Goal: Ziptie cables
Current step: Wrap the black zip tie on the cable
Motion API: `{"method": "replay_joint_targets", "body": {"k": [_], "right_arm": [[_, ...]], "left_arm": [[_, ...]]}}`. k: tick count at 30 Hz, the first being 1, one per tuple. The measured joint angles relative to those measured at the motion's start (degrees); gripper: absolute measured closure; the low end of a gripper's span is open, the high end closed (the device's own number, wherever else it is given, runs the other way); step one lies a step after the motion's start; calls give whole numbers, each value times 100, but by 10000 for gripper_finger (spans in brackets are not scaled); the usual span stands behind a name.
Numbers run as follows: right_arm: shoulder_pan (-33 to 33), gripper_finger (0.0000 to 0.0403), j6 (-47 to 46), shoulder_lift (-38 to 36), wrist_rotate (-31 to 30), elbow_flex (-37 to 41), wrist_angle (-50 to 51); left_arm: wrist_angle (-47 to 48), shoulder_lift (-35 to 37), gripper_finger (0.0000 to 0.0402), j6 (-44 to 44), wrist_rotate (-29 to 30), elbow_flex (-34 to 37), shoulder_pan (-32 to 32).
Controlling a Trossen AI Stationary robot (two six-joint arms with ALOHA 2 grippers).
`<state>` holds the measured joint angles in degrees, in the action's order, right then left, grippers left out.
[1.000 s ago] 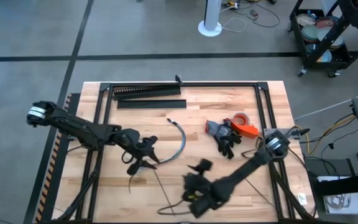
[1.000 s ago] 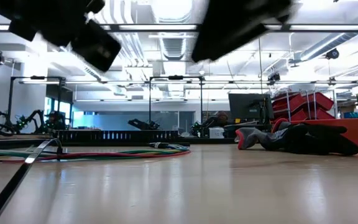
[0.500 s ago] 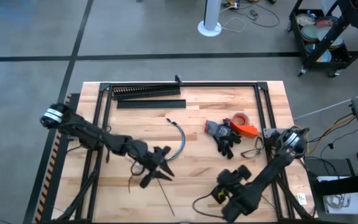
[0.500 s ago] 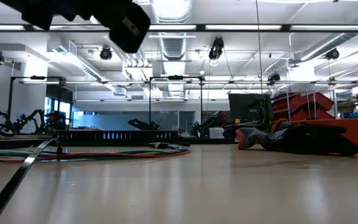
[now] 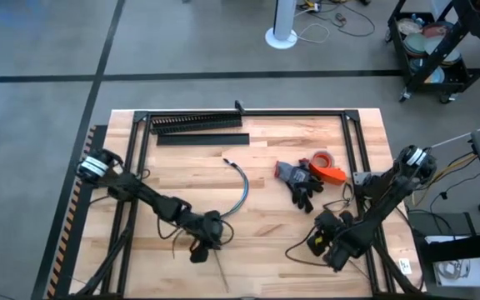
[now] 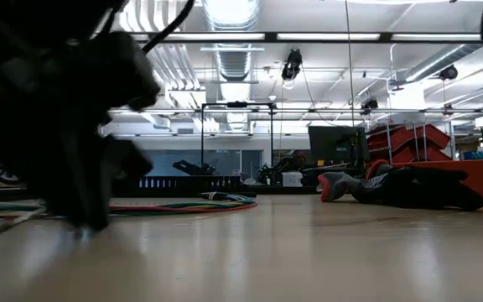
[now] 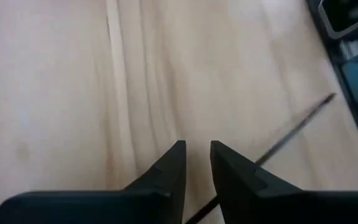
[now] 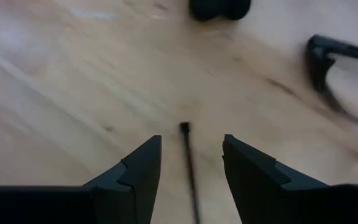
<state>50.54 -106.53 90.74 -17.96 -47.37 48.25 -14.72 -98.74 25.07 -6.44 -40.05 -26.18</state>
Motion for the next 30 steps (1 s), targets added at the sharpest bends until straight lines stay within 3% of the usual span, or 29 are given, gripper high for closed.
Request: {"method": "replay_joint_targets", "body": {"k": [5, 8, 16, 21, 23, 27, 30], "right_arm": [[-158, 248, 520, 33, 31, 142, -131], [-218, 257, 930, 214, 47, 124, -383], [-216, 323, 1062, 531, 13, 59, -516], [-216, 390, 1075, 546, -96, 65, -685], [-215, 395, 1008, 539, -159, 75, -709], [-222, 399, 994, 507, -331, -43, -661], [-318, 401, 1338, 535, -748, -319, -749]], "left_arm": [[-195, 67, 342, 806, 196, 404, -406], [153, 289, 342, 1341, 187, 588, -753], [1109, 1466, 342, 1789, 47, 845, -1345], [974, 2276, 342, 986, 1360, 808, -1320], [824, 2563, 342, 451, 2120, 808, -1320], [-446, 2703, 342, -563, 4010, 898, -1298], [-1283, 2464, 343, -1207, 4240, 910, -1096]]}}
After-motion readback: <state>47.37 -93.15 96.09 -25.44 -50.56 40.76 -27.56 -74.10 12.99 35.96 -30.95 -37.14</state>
